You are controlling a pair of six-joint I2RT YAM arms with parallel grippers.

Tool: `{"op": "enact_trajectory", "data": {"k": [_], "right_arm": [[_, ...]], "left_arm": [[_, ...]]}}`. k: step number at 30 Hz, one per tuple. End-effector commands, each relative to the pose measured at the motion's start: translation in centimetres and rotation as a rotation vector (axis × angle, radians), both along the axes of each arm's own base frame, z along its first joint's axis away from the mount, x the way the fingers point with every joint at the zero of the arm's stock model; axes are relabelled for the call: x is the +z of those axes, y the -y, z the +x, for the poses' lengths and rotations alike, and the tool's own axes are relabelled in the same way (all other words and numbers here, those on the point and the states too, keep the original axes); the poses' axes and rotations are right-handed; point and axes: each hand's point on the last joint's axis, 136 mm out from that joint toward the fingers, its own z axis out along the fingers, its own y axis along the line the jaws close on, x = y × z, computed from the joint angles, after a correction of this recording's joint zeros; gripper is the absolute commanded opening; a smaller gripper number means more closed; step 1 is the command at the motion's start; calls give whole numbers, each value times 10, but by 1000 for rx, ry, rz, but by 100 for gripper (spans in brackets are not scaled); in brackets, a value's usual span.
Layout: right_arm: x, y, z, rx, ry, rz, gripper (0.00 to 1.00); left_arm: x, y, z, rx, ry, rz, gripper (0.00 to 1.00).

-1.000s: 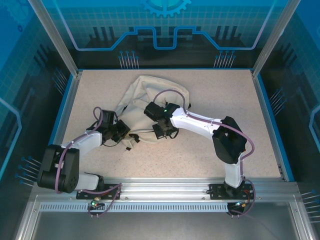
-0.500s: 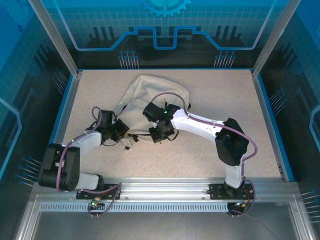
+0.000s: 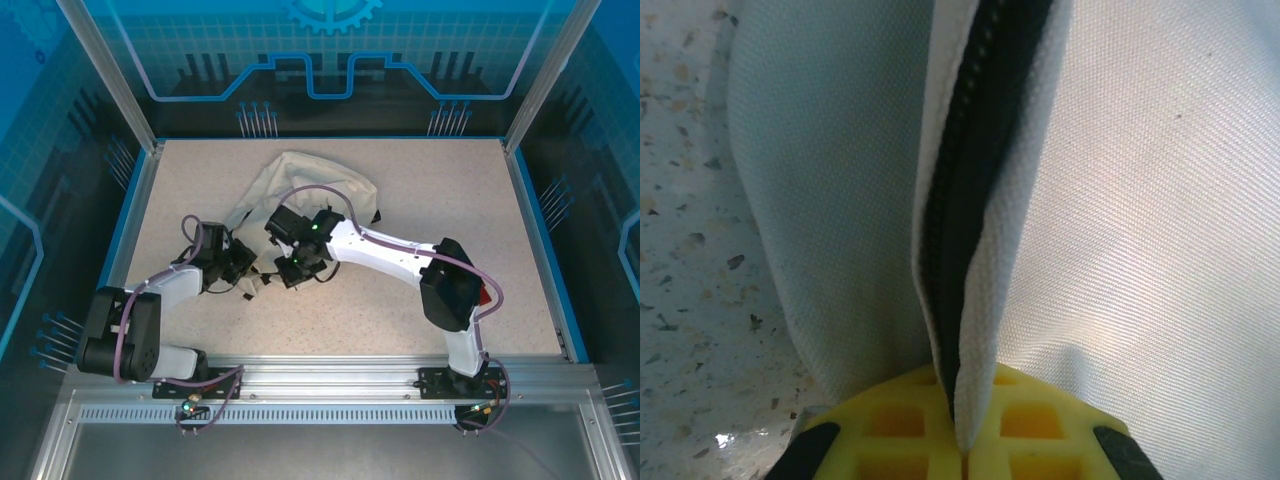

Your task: Pack the student bag

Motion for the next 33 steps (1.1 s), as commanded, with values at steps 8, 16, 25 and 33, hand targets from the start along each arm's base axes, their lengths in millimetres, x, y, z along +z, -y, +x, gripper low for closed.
{"op": "enact_trajectory", "data": {"k": [8, 16, 25, 33], "right_arm": [[-15, 92, 44, -209, 35, -93, 0], [-21, 146, 72, -315, 43, -86, 0], [-16, 169, 74, -341, 37, 63, 0], [-21, 182, 66, -381, -5, 124, 0]], "left_arm": [[50, 9, -20, -192, 19, 86, 48], [104, 70, -7, -449, 144, 132, 53], [95, 190, 59, -664, 167, 129, 33], [62, 253, 108, -705, 148, 117, 24]]}}
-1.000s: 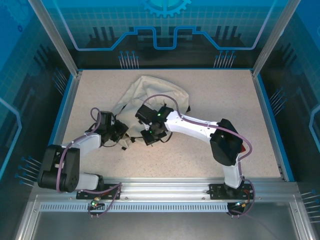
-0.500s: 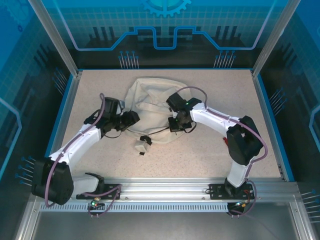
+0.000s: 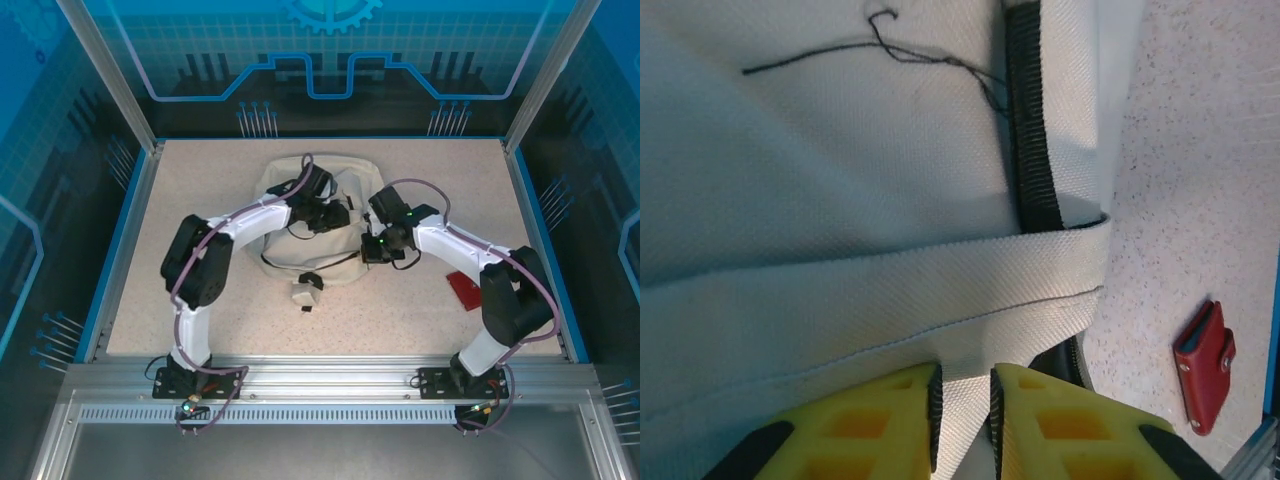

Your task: Pack the student bag

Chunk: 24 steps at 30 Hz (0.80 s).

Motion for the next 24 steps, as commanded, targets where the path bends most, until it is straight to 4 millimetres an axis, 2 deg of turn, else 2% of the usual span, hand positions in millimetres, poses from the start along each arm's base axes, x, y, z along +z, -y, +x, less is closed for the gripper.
{"op": "enact_trajectory", "data": {"k": [1, 3, 5, 7, 11, 18, 24], "right_arm": [[5, 0, -1, 6, 10, 42, 0], [4, 0, -2, 7, 3, 43, 0], [1, 0, -5, 4, -14, 46, 0], [-2, -3, -10, 3, -39, 57, 0], [-8, -8, -21, 18, -64, 45, 0], [-4, -45, -40, 118, -84, 161, 0], [-1, -58, -59, 159, -92, 234, 0]], "left_arm": [[9, 26, 13, -29, 24, -35, 24], [-1, 32, 16, -23, 10, -17, 23], [-20, 32, 17, 8, -28, 26, 21], [-41, 26, 16, 55, -72, 85, 18], [-69, 15, 13, 132, -146, 148, 12], [-89, -1, 9, 221, -201, 208, 6], [-101, -6, 8, 259, -232, 212, 4]]}}
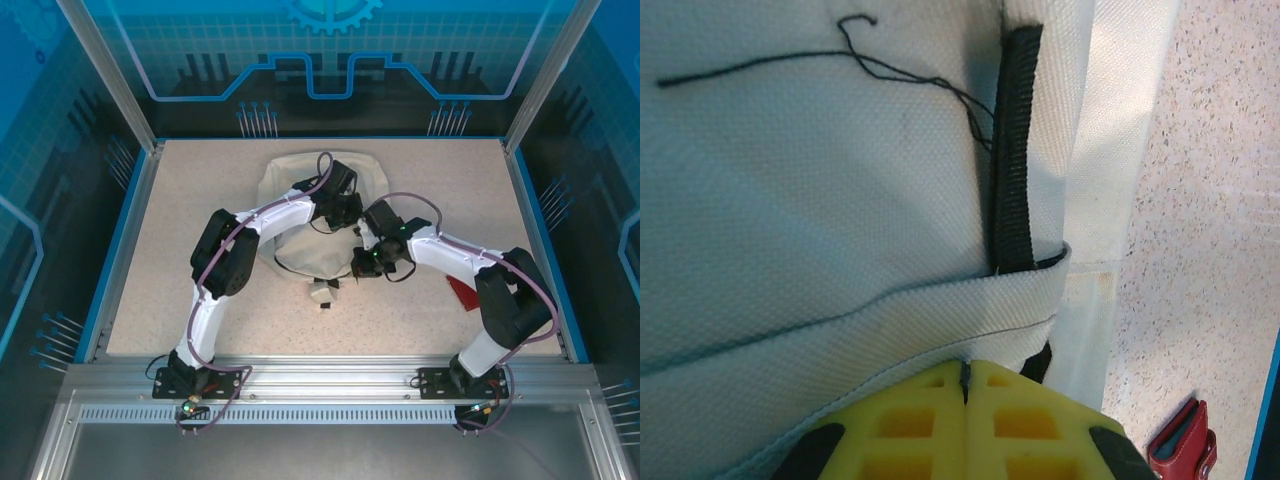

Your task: Pack the student bag

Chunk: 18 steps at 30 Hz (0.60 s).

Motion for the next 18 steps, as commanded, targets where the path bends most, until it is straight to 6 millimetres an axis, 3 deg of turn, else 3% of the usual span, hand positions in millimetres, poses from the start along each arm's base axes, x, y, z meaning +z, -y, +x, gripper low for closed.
{"op": "enact_trajectory", "data": {"k": [1, 7, 11, 14, 18], "right_arm": [[13, -23, -25, 59, -35, 121, 0], [0, -20, -47, 60, -62, 74, 0], [14, 1, -28, -9, 2, 47, 0], [29, 8, -12, -20, 57, 20, 0], [33, 7, -2, -2, 70, 12, 0]], "left_arm": [[-81, -39, -21, 94, -180, 183, 4], [-83, -42, -18, 113, -186, 180, 3], [-73, -34, -16, 85, -163, 142, 3], [-49, -20, -13, 11, -122, 73, 9], [3, -13, -12, -47, -65, -40, 26]]}}
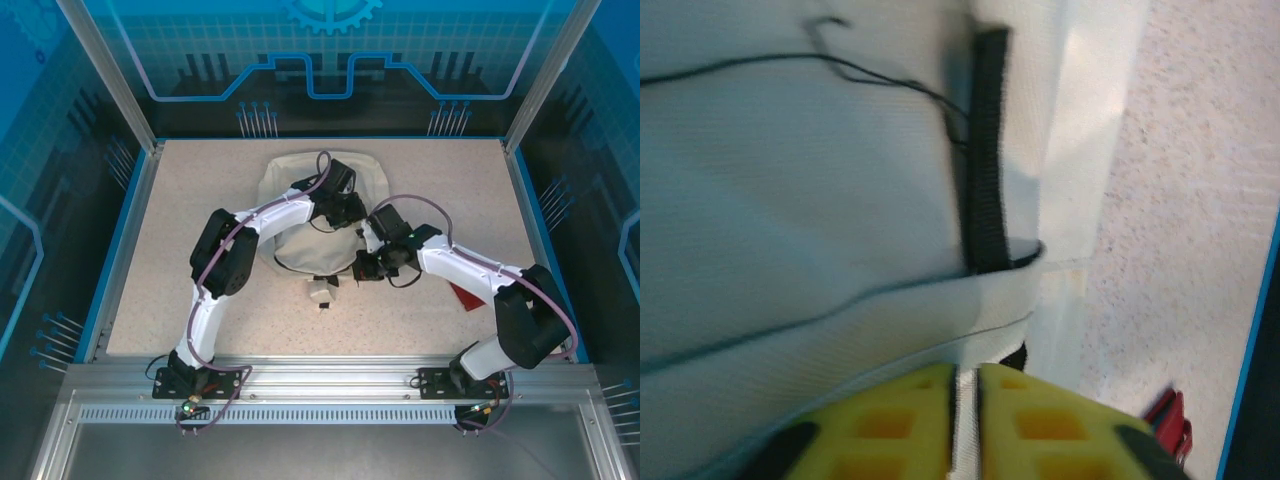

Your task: Pack the student bag

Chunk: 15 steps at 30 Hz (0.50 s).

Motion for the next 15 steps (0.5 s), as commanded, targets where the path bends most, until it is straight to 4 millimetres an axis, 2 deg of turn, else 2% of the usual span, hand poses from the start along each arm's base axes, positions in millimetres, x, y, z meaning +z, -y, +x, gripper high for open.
{"op": "enact_trajectory", "data": {"k": [1, 3, 6, 10, 15], "right_arm": [[7, 2, 6, 22, 13, -20, 0], [11, -1, 8, 34, 21, -4, 0], [15, -3, 10, 40, 32, 1, 0], [18, -4, 11, 53, 36, -8, 0], [18, 2, 13, 68, 37, -91, 0]], "left_arm": [[4, -21, -14, -22, -56, -2, 31], [25, -37, -16, 6, -39, -30, 41], [36, -69, -29, 66, -43, -25, 47], [30, -109, -63, 148, -72, 26, 53], [16, -147, -120, 245, -144, 71, 60]]}}
